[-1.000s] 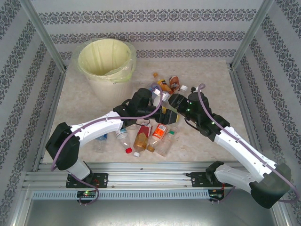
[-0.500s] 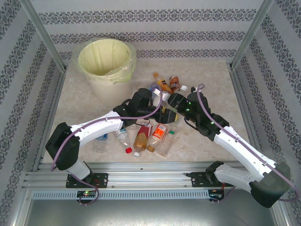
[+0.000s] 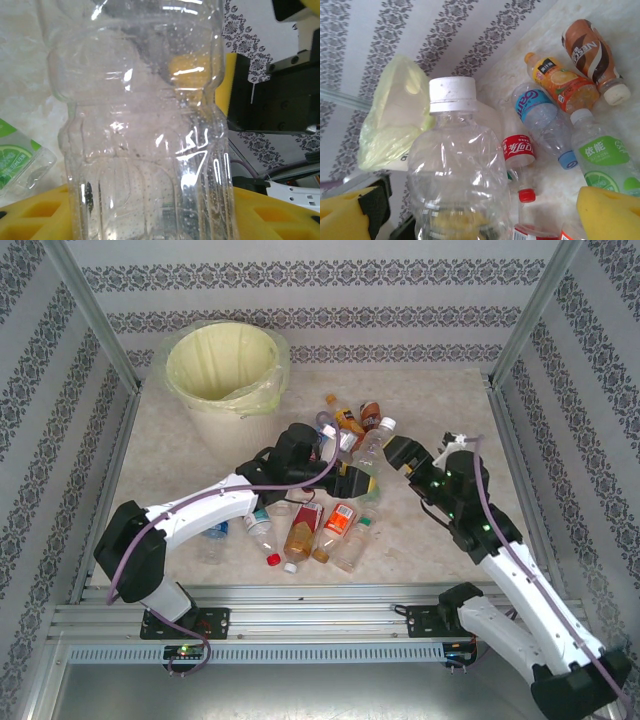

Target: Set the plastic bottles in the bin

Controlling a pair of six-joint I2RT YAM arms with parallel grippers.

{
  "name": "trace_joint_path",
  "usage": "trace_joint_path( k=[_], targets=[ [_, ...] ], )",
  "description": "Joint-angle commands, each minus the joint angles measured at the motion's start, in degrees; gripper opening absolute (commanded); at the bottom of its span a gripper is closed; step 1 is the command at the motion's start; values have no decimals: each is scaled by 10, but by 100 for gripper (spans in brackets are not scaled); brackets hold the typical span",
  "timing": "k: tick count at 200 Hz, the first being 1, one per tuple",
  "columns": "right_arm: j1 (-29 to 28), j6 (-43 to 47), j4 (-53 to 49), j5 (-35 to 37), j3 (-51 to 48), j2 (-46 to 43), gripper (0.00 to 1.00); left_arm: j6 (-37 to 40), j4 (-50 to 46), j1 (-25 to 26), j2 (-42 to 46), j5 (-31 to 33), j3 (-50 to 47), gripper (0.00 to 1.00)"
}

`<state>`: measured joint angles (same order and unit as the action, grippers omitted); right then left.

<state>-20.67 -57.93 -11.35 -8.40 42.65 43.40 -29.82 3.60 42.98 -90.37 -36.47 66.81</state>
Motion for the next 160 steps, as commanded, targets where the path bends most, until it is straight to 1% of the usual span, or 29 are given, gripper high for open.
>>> trace_joint_path(
  k=[1,23,47,67,77,105,137,160],
  targets=[
    [18,71,-32,-80,-6,-49,98,35,-32,-14,25,-8,36,57],
    [29,136,-97,-95,5,-89,98,78,-93,-21,34,14,65,58],
    [31,196,-160,-90,33,-111,98,133,-173,-22,44,60,111,59],
    [31,233,-197,-86,60,-115,98,170,-239,-24,48,107,163,60],
    [31,249,-215,-80,72,-112,98,187,-276,-25,46,140,195,60],
    [31,280,-251,-69,101,-99,98,227,-364,-36,37,222,283,61],
    [30,288,-255,-69,103,-90,98,258,-441,-59,17,288,382,62],
    [30,291,-260,-67,102,-83,98,276,-495,-90,-7,333,459,62]
  ],
)
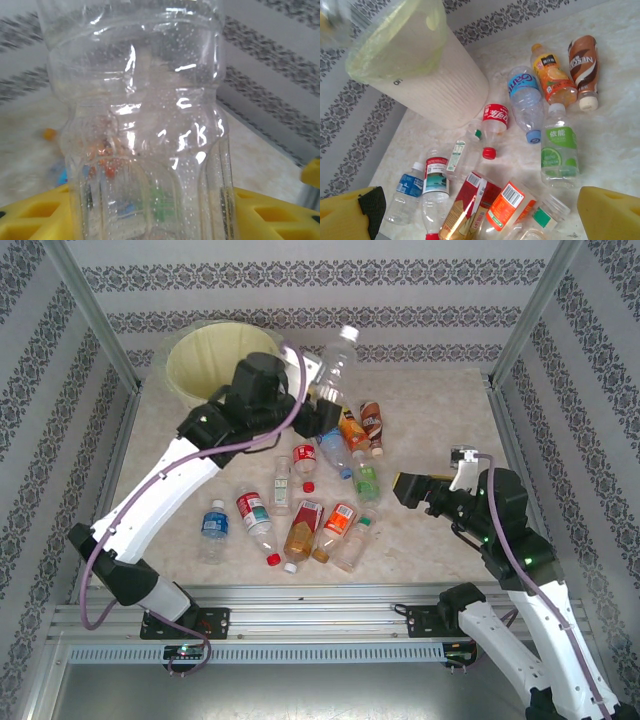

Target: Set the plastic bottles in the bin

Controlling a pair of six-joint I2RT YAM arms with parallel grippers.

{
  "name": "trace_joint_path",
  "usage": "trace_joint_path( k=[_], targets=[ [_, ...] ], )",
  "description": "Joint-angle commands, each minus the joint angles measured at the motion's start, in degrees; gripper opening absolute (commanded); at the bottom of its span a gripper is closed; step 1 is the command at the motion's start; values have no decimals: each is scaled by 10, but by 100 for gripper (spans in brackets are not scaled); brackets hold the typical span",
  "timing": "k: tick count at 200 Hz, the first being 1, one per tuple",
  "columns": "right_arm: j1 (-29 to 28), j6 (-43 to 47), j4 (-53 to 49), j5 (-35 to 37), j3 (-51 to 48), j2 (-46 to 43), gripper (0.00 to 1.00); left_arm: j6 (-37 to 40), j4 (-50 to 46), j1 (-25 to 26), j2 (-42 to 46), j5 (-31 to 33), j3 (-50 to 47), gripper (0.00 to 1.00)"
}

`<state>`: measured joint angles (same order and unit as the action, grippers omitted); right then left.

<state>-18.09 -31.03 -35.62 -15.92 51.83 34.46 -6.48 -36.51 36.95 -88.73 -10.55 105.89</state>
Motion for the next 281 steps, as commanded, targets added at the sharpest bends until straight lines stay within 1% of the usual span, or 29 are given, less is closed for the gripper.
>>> trace_joint_path(
  k=[1,26,51,84,122,149,173,214,246,267,281],
  targets=[
    [4,22,-18,8,10,7,98,44,-96,-32,-26,74,72,62],
    [4,24,-26,10,8,11,98,41,-154,-89,-61,71,157,63],
    [3,28,-40,23,6,10,98,40,-203,-139,-98,92,220,62],
    [4,28,-54,35,-1,9,98,15,-241,-202,-132,86,259,63],
    [4,20,-55,45,-16,11,98,-17,-266,-258,-164,65,262,62],
    [4,15,-54,49,-28,10,98,-28,-272,-279,-183,68,256,64],
    [4,11,-53,51,-35,10,98,-38,-272,-295,-195,52,250,64],
    [4,11,-56,57,-40,12,98,-44,-270,-297,-200,38,225,66],
    [4,11,-52,57,-42,19,98,-44,-266,-297,-201,41,212,68],
    [4,10,-51,58,-44,20,98,-47,-266,-297,-202,39,212,73],
    [4,9,-51,57,-46,20,98,-47,-265,-297,-200,38,212,74]
  ],
)
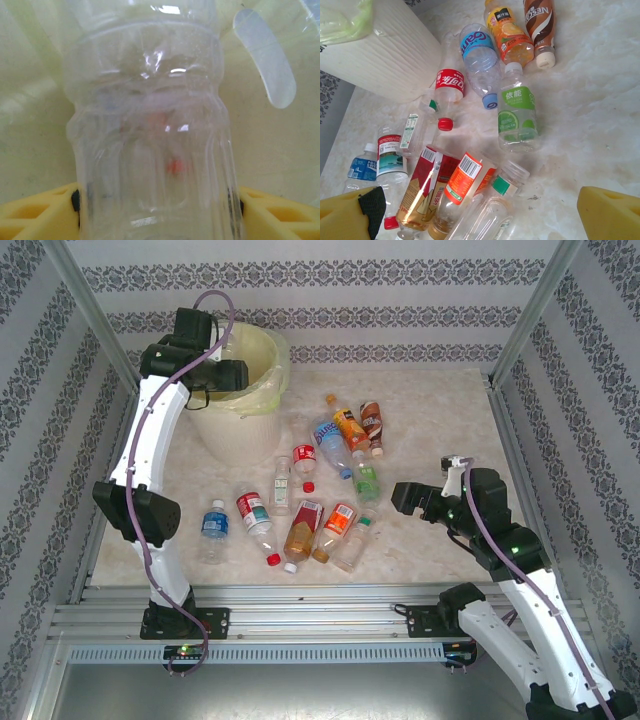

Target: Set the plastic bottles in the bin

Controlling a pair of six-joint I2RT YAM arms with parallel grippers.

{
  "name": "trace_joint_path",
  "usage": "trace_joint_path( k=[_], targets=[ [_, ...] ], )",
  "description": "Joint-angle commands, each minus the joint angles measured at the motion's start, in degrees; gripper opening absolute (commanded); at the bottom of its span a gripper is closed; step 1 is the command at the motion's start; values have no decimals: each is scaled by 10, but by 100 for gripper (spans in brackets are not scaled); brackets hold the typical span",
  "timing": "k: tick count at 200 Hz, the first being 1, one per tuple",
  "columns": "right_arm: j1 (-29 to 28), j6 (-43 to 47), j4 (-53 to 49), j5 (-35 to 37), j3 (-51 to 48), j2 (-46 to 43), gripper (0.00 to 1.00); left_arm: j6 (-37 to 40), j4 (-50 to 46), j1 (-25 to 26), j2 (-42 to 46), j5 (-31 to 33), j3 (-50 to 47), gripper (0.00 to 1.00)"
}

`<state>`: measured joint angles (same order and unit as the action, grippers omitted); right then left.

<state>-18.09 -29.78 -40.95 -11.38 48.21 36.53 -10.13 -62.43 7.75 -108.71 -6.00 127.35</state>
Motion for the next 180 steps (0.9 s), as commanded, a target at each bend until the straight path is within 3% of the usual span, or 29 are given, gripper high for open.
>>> trace_joint_path(
  k=[1,80,137,180],
  targets=[
    [4,-4,2,12,-9,-1,98,-10,-6,-5,-1,-8,-2,75],
    [4,-21,9,6,-17,7,98,-18,34,-4,48,-30,-11,82],
    [4,-16,6,18,-15,15,98,8,152,21,182,-46,-126,88],
    [4,-1,2,21,-3,49,98,16,196,73,270,-88,-216,92]
  ],
)
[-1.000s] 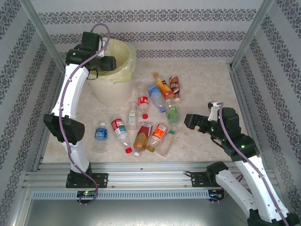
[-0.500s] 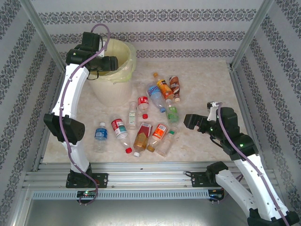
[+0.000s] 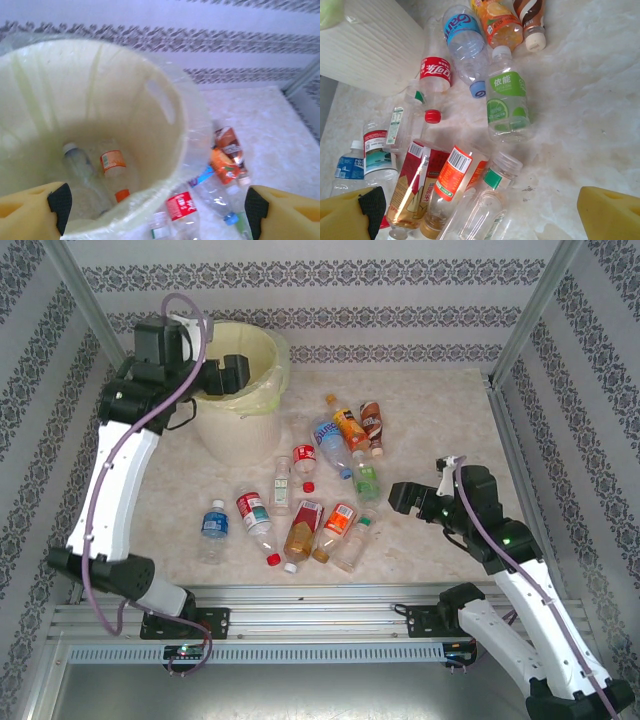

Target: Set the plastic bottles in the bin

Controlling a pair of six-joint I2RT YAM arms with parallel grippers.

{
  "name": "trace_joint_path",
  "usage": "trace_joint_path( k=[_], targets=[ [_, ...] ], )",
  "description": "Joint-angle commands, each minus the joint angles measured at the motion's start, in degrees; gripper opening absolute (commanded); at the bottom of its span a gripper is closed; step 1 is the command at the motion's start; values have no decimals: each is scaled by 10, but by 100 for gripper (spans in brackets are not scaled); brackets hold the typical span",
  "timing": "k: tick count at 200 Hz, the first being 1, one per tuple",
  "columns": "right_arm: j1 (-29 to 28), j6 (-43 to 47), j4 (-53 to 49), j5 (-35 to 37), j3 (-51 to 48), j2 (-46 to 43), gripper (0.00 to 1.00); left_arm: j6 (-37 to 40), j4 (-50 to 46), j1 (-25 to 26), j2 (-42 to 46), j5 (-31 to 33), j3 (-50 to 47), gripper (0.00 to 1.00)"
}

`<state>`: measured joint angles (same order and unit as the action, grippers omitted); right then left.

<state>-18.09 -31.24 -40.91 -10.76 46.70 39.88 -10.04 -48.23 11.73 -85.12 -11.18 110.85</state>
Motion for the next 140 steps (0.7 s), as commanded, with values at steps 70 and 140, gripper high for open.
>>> trace_joint_path(
  k=[70,140],
  targets=[
    [-20,60,16,18,57,162,96,14,234,190,110,-149,-291,100],
    [-76,157,-12,100,170,380,96,-9,371,248,95,-181,-442,100]
  ],
)
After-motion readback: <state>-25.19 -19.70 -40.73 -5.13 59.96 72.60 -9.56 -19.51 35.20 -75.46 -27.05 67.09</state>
